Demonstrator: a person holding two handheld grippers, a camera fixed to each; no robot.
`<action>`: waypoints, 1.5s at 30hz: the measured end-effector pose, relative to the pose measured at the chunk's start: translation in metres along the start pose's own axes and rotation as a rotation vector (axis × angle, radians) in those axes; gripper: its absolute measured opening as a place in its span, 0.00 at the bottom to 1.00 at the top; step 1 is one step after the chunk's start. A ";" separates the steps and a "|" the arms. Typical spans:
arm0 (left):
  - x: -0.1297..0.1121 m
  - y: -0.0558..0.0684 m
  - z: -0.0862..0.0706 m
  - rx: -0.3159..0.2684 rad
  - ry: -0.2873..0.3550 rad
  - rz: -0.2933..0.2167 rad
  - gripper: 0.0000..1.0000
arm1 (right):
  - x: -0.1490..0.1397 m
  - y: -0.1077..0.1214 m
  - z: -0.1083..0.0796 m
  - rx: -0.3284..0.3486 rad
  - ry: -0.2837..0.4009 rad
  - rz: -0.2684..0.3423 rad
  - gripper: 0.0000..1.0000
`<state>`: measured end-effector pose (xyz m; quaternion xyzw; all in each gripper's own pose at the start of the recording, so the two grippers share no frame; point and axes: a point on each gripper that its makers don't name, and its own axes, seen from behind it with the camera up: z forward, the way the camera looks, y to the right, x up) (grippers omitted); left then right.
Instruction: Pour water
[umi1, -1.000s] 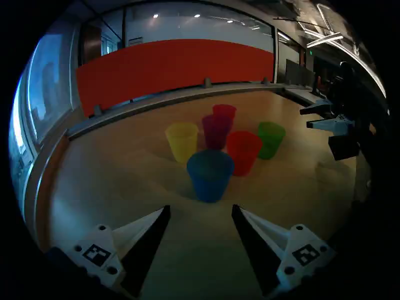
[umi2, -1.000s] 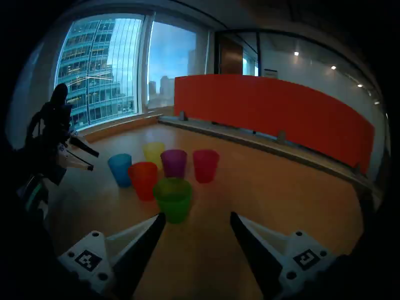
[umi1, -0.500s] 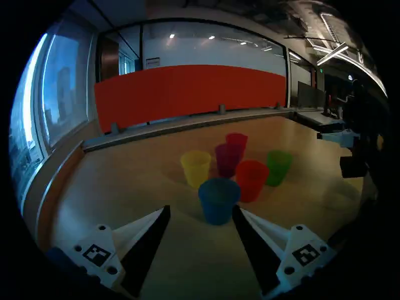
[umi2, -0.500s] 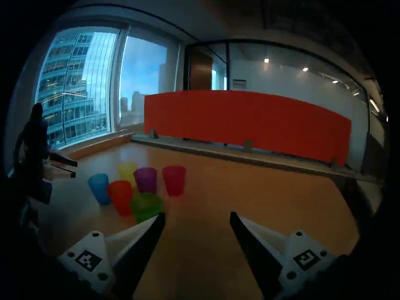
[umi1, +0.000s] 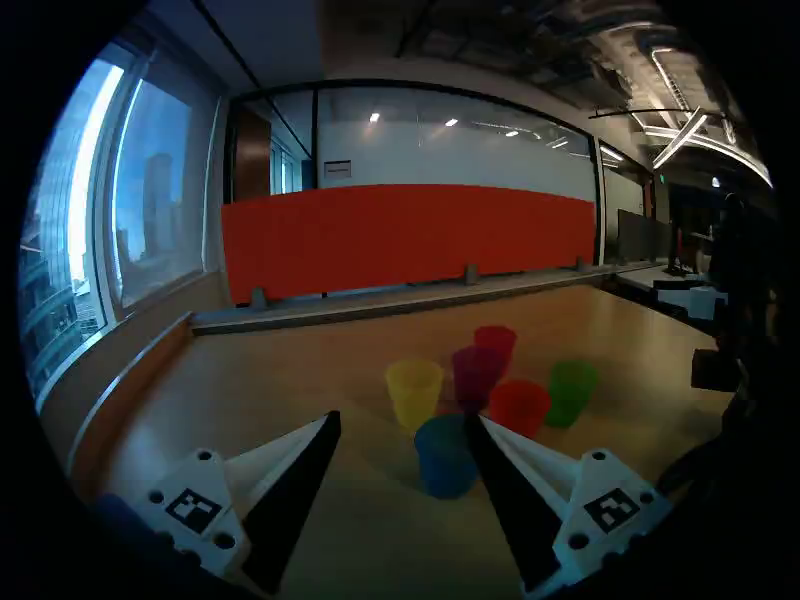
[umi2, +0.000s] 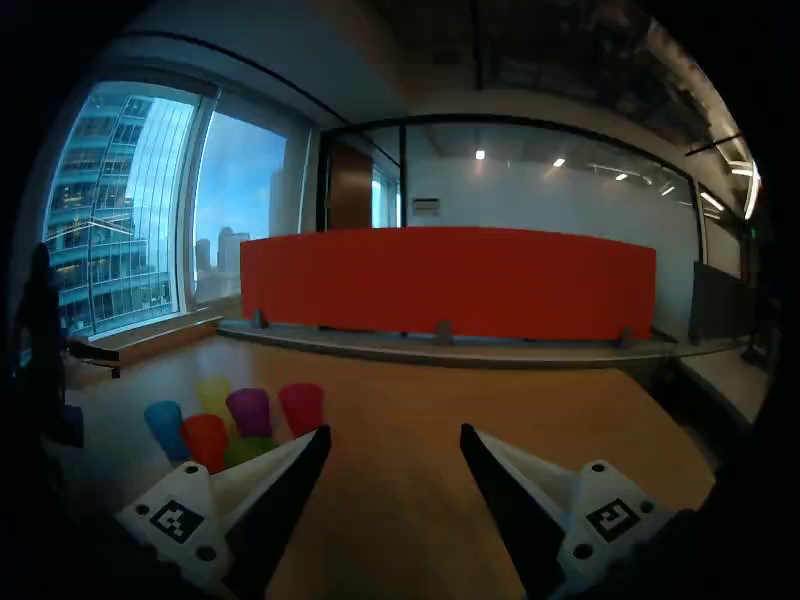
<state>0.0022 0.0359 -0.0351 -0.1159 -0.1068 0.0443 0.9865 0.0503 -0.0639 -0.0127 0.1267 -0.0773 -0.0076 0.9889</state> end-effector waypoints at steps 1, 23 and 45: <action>0.003 0.000 0.000 0.004 0.014 -0.004 0.91 | 0.003 0.001 0.000 -0.007 0.011 0.003 1.00; 0.050 -0.015 -0.002 0.138 0.218 -0.045 0.91 | 0.031 0.034 -0.007 -0.194 0.171 0.015 1.00; 0.077 -0.019 0.007 0.246 0.341 -0.007 0.91 | 0.034 0.043 -0.019 -0.246 0.173 0.006 1.00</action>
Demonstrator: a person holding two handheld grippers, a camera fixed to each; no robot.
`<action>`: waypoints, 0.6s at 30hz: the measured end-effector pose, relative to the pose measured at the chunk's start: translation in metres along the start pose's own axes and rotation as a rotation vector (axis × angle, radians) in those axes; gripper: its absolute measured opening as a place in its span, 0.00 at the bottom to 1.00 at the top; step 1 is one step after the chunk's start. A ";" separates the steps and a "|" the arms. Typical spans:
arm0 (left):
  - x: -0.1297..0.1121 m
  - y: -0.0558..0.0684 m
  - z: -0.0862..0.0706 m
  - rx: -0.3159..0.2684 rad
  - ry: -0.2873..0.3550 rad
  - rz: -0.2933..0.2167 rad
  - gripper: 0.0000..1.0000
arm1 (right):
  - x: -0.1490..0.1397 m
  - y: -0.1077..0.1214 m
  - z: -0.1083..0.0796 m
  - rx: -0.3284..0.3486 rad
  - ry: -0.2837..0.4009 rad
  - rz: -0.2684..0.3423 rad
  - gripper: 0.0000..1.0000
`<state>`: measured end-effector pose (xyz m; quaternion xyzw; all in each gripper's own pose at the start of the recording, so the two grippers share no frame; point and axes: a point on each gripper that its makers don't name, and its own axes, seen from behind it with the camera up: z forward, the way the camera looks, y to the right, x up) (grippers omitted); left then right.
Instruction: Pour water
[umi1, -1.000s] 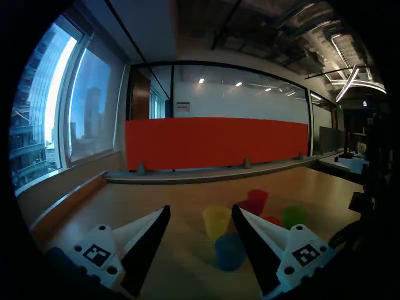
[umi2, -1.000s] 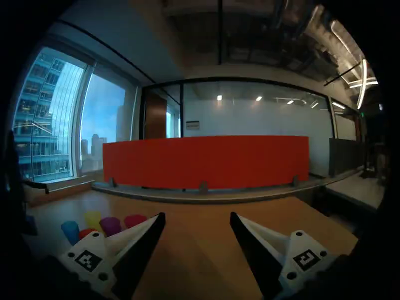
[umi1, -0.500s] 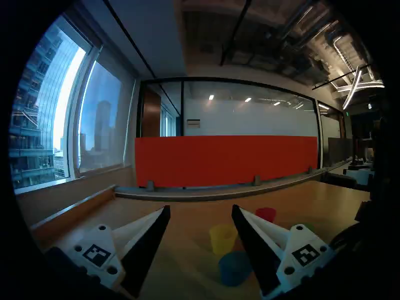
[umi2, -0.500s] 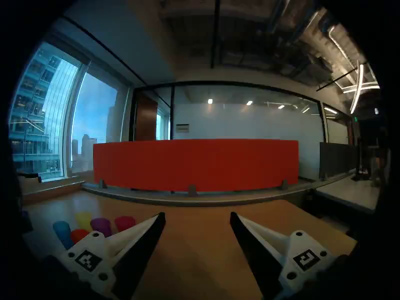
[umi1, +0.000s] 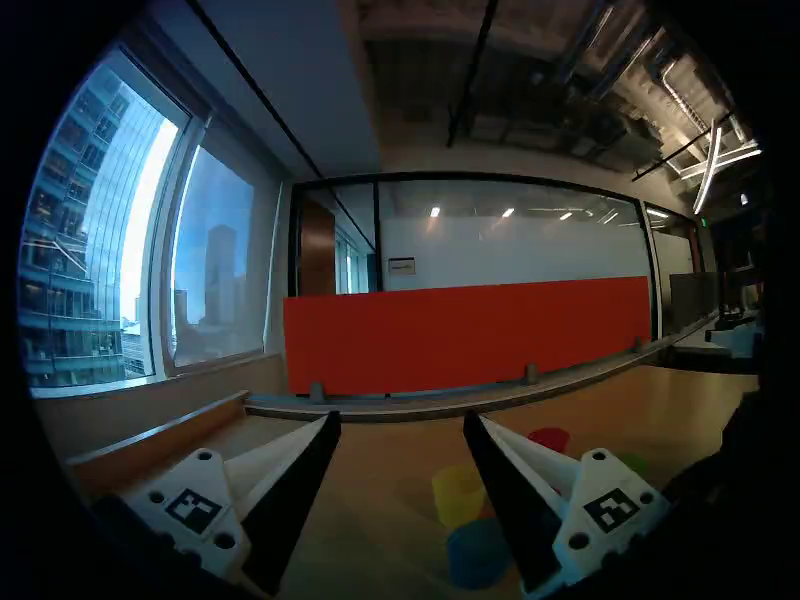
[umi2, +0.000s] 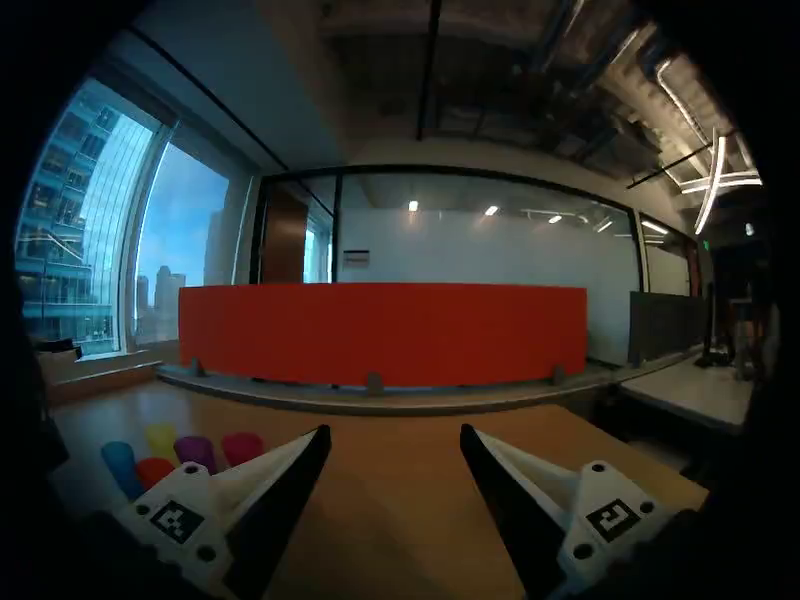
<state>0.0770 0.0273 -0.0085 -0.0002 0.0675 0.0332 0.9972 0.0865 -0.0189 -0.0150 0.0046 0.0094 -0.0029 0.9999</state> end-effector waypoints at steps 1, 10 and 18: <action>-0.002 0.001 0.001 0.001 0.001 0.000 0.91 | 0.001 0.000 0.000 0.000 -0.001 0.002 1.00; -0.022 0.001 0.002 0.030 -0.007 0.030 0.91 | 0.005 0.000 0.002 -0.006 0.001 0.017 1.00; -0.044 -0.002 0.003 0.034 -0.027 0.022 0.91 | 0.002 -0.001 0.002 -0.015 -0.010 0.019 1.00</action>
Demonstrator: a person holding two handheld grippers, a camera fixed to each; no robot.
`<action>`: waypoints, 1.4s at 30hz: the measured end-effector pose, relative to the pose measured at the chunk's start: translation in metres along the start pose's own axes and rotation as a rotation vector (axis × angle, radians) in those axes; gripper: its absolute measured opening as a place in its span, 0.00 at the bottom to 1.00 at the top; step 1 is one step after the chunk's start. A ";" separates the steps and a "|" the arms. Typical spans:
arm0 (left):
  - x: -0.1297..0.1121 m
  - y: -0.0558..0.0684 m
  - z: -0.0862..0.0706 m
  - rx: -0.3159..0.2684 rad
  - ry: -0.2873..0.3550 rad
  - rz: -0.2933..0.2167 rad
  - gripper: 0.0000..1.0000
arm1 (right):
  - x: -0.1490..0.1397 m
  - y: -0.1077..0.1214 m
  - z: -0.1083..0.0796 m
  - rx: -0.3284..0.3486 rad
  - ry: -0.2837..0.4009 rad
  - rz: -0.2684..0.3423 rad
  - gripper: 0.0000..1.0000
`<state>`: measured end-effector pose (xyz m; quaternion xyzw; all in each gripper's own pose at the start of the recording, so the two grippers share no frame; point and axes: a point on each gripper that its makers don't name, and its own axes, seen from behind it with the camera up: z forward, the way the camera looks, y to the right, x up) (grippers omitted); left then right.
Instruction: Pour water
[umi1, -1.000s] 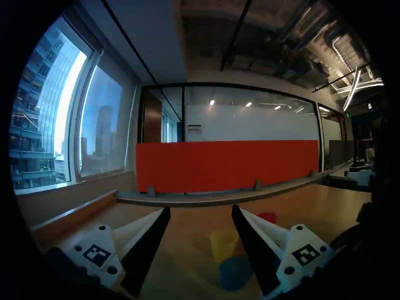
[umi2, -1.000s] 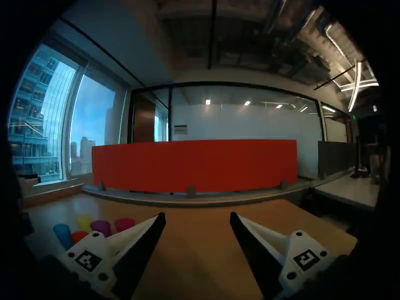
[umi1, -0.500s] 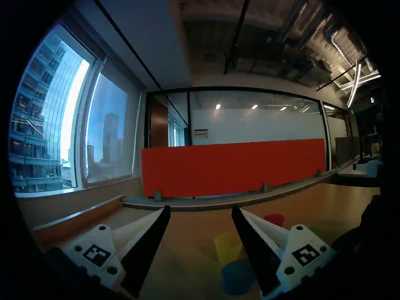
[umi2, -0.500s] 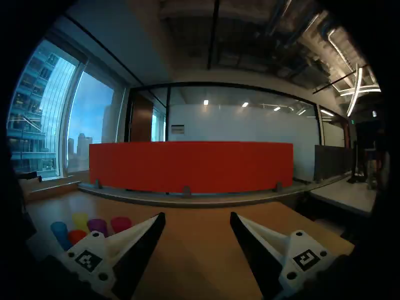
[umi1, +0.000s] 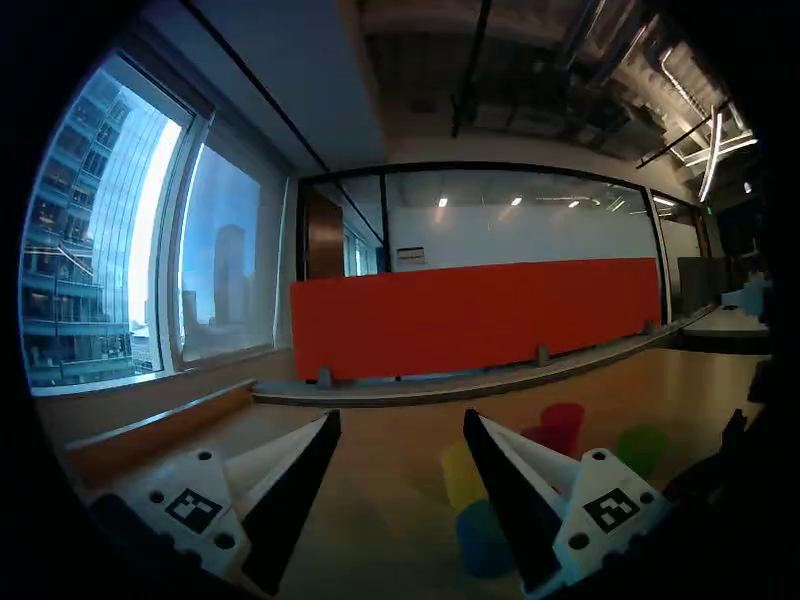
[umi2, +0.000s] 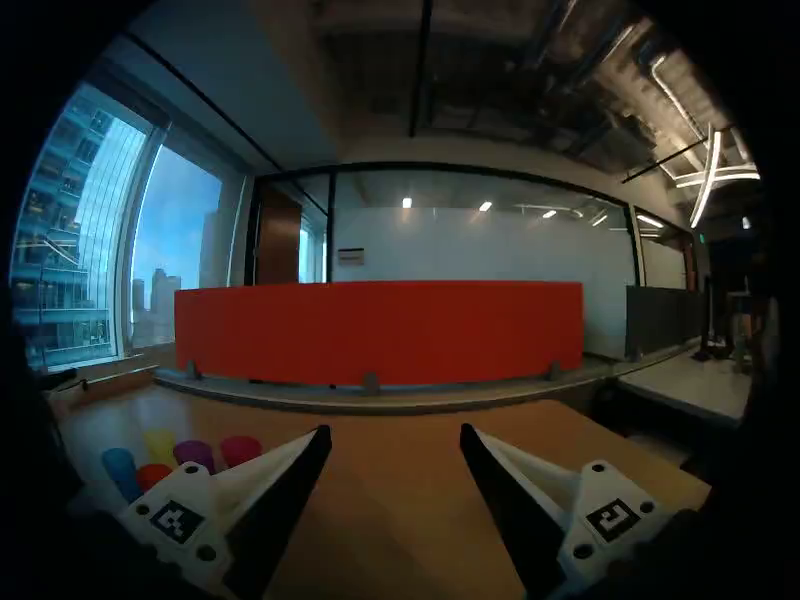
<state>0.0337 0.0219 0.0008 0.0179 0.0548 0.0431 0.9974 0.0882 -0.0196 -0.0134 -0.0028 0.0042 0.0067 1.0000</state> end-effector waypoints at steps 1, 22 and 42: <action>-0.002 0.000 0.000 -0.001 -0.002 -0.002 0.91 | 0.000 -0.001 0.000 0.000 0.001 0.001 1.00; -0.032 -0.011 -0.001 0.008 -0.015 -0.016 0.91 | 0.005 -0.002 0.000 -0.005 0.008 -0.005 1.00; -0.048 -0.017 -0.002 0.009 -0.031 -0.059 0.91 | 0.004 -0.008 -0.002 0.002 -0.002 -0.004 1.00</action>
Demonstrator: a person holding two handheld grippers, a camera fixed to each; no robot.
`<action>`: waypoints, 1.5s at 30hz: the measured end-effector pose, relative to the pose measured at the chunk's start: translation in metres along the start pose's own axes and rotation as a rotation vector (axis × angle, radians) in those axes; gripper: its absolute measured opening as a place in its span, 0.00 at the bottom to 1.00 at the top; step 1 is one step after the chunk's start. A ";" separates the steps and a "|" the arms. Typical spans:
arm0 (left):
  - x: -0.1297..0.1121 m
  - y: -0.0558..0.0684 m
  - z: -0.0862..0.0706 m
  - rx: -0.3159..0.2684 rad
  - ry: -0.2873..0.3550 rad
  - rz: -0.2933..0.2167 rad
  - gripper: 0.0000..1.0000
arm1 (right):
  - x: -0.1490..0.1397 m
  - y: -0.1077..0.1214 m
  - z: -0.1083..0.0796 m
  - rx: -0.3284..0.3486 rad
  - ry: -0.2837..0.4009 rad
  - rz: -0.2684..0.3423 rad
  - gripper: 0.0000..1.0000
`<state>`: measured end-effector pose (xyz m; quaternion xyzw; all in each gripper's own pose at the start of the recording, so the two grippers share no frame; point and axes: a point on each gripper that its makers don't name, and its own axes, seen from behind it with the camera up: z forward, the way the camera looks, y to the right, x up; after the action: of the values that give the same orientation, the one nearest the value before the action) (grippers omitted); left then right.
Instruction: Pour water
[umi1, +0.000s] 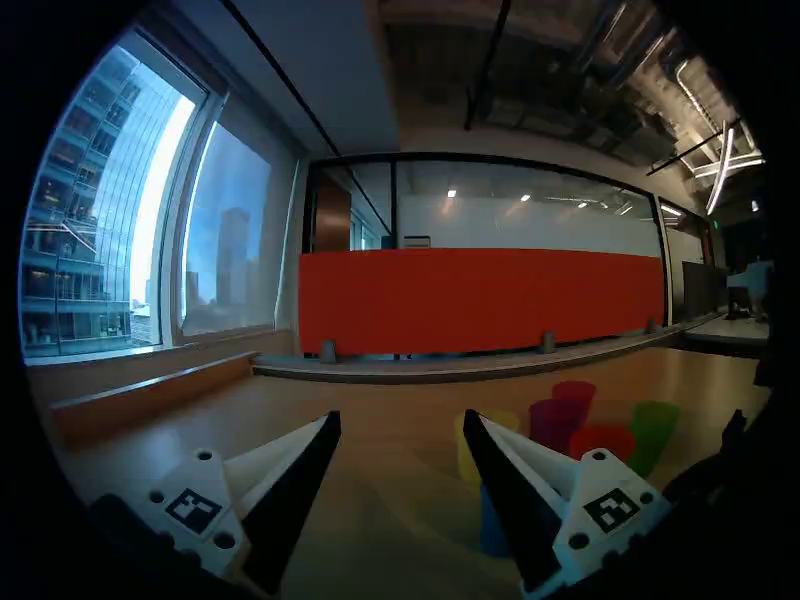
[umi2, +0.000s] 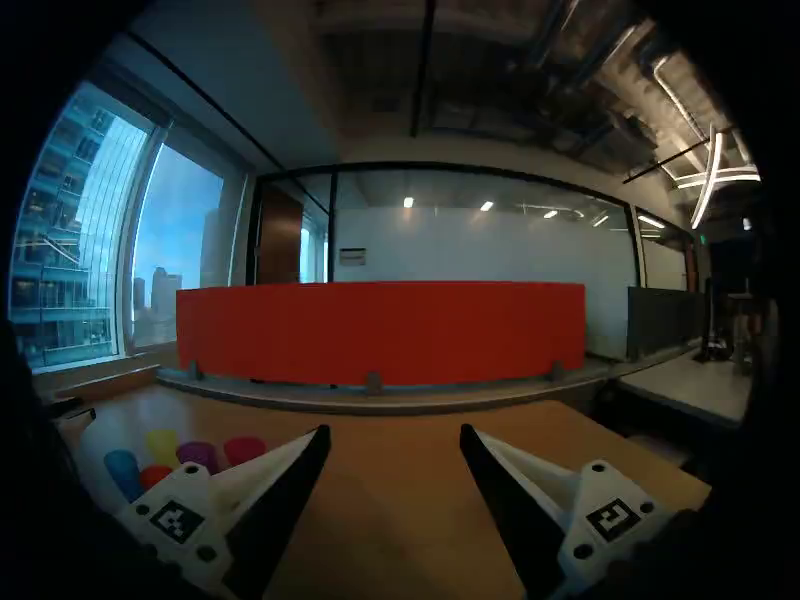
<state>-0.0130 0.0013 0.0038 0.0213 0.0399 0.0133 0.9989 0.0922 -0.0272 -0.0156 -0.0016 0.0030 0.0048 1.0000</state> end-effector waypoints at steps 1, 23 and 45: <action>-0.001 0.000 0.000 -0.001 -0.002 -0.002 0.91 | 0.000 0.000 0.000 0.000 0.000 0.000 1.00; -0.009 0.003 0.003 -0.017 -0.042 -0.009 0.91 | 0.003 0.004 -0.002 -0.006 0.004 0.001 1.00; -0.010 0.004 0.004 -0.020 -0.047 -0.009 0.91 | 0.004 0.002 -0.003 0.000 0.010 -0.008 1.00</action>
<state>-0.0229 0.0044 0.0086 0.0112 0.0164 0.0088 0.9998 0.0962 -0.0256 -0.0187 -0.0018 0.0079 0.0006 1.0000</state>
